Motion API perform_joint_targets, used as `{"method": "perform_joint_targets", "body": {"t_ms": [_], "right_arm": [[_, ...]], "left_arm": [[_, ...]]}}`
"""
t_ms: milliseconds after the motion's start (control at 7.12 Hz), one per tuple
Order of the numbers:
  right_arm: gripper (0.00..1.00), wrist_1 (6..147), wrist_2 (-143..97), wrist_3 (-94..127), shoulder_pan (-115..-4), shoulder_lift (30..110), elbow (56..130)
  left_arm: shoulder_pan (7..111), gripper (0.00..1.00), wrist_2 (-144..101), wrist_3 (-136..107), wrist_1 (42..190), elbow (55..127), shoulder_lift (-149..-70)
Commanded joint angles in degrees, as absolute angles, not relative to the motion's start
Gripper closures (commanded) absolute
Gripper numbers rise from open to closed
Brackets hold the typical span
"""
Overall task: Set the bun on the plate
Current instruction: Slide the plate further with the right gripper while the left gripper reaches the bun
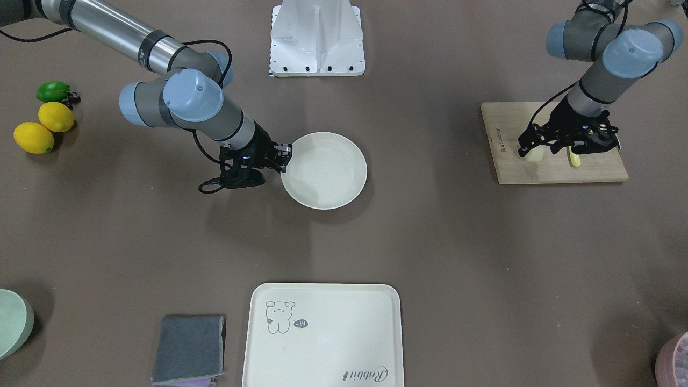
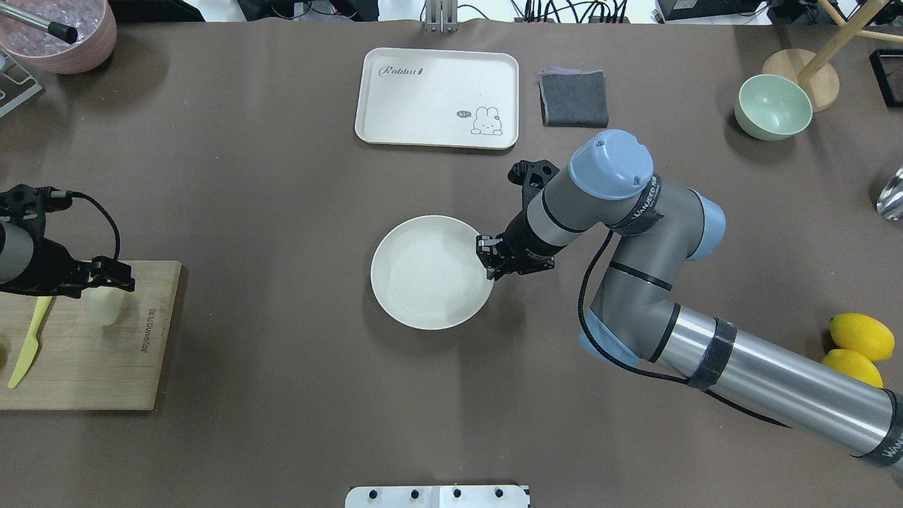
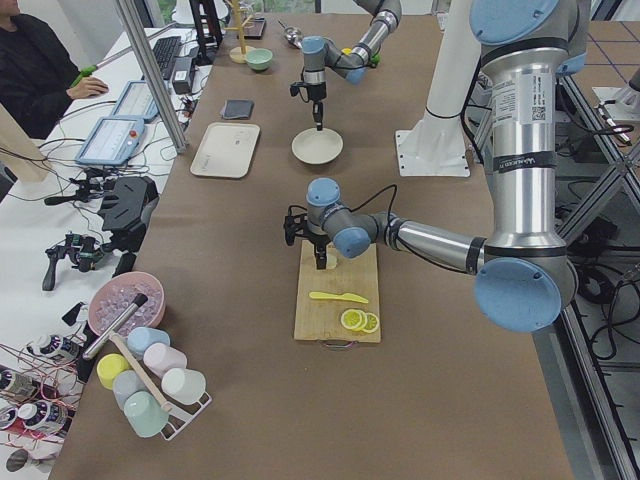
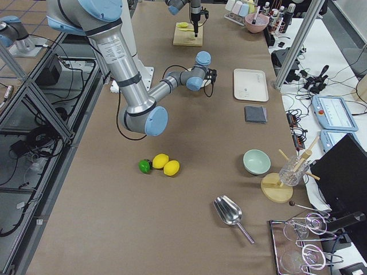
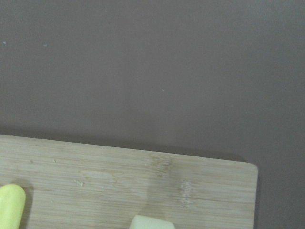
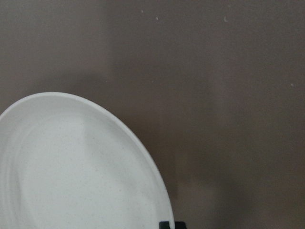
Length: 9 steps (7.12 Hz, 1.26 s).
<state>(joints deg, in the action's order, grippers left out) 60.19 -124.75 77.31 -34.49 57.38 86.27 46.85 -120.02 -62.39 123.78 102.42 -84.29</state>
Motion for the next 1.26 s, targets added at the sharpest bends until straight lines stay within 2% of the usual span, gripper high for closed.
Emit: {"method": "perform_joint_targets", "body": {"t_ms": [0, 140, 281, 561, 702, 842, 1123], "right_arm": [[0.35, 60.03, -124.63, 77.17, -34.45, 57.31, 86.40], [0.01, 60.03, -123.76, 77.25, -34.45, 57.30, 86.66], [0.01, 60.03, -123.32, 77.26, -34.71, 57.30, 87.36], [0.01, 60.03, -123.31, 77.34, -36.20, 57.13, 88.33], [0.01, 60.03, -123.31, 77.34, -36.56, 56.87, 88.42], [0.01, 60.03, -123.40, 77.43, -36.74, 56.78, 88.42], [0.01, 60.20, -124.01, 77.17, -39.18, 56.78, 89.46]], "left_arm": [[44.75, 0.14, -118.57, -62.40, 123.84, 102.22, -83.85], [44.04, 0.18, -118.04, -62.49, 123.84, 101.96, -83.93], [43.77, 0.28, -117.86, -62.49, 123.58, 101.95, -83.94], [43.77, 0.54, -117.86, -62.58, 123.49, 101.95, -83.85], [43.77, 0.60, -117.95, -62.40, 123.49, 102.04, -83.85], [43.77, 0.71, -117.95, -62.40, 123.49, 102.22, -83.85], [43.95, 0.71, -118.12, -63.45, 122.96, 104.06, -86.81]]}}
